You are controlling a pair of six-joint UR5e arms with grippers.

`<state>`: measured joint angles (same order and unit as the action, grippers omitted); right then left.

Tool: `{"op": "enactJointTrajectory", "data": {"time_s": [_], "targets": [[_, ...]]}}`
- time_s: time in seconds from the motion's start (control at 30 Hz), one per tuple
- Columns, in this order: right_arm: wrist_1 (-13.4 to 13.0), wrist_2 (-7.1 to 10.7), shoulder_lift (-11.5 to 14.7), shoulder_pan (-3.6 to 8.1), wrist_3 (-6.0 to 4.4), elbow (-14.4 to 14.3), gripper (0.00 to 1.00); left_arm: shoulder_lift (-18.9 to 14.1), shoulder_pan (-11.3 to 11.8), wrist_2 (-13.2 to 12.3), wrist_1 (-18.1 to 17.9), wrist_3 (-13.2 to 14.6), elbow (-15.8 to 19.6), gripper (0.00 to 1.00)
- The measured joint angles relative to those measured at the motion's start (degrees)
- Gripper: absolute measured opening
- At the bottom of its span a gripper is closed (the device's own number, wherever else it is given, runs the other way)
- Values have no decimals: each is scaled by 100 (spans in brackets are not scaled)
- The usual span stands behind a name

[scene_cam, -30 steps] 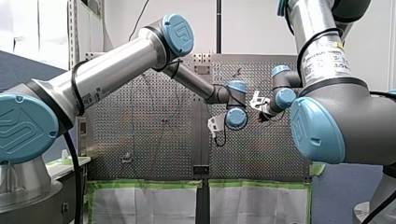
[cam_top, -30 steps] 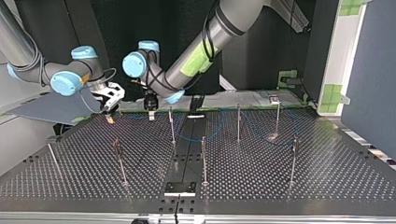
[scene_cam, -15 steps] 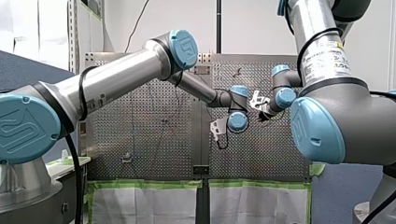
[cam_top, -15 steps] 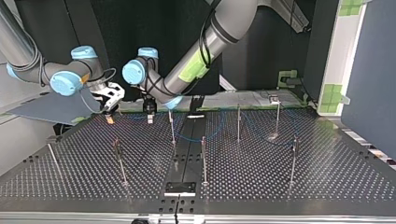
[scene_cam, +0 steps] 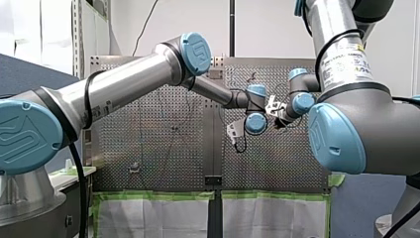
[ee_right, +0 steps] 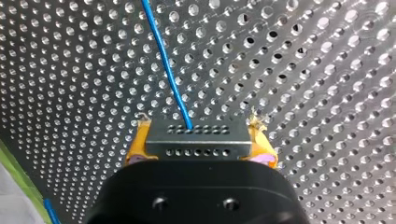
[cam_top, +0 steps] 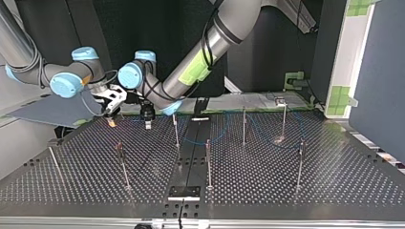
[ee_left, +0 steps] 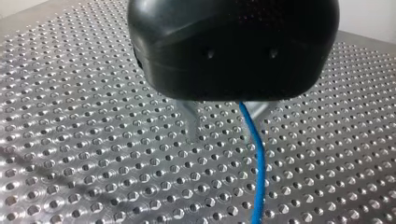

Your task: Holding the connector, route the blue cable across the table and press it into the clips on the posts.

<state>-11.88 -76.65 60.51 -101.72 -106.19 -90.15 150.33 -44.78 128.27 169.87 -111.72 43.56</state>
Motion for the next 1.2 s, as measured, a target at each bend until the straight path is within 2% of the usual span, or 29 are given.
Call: {"op": "enactJointTrajectory", "data": {"time_s": [0.27, 0.5, 0.67, 0.8, 0.93, 1.2], "targets": [[-14, 19, 227, 20, -46, 5, 0, 0, -13, 172, 274, -162, 15, 0], [6, 249, 467, 24, -89, 36, 0, -81, -45, 329, 581, -251, 22, 0], [149, 316, 606, 29, -99, 123, 0, -291, -112, 559, 752, -276, 94, 0], [330, 346, 747, 32, -120, 215, 0, -476, -92, 699, 696, -274, 247, 0], [465, 415, 865, 36, -179, 282, 0, -642, -67, 683, 581, -229, 407, 0], [681, 449, 1113, 47, -278, 386, 0, -991, -94, 666, 597, -113, 698, 0]]}}
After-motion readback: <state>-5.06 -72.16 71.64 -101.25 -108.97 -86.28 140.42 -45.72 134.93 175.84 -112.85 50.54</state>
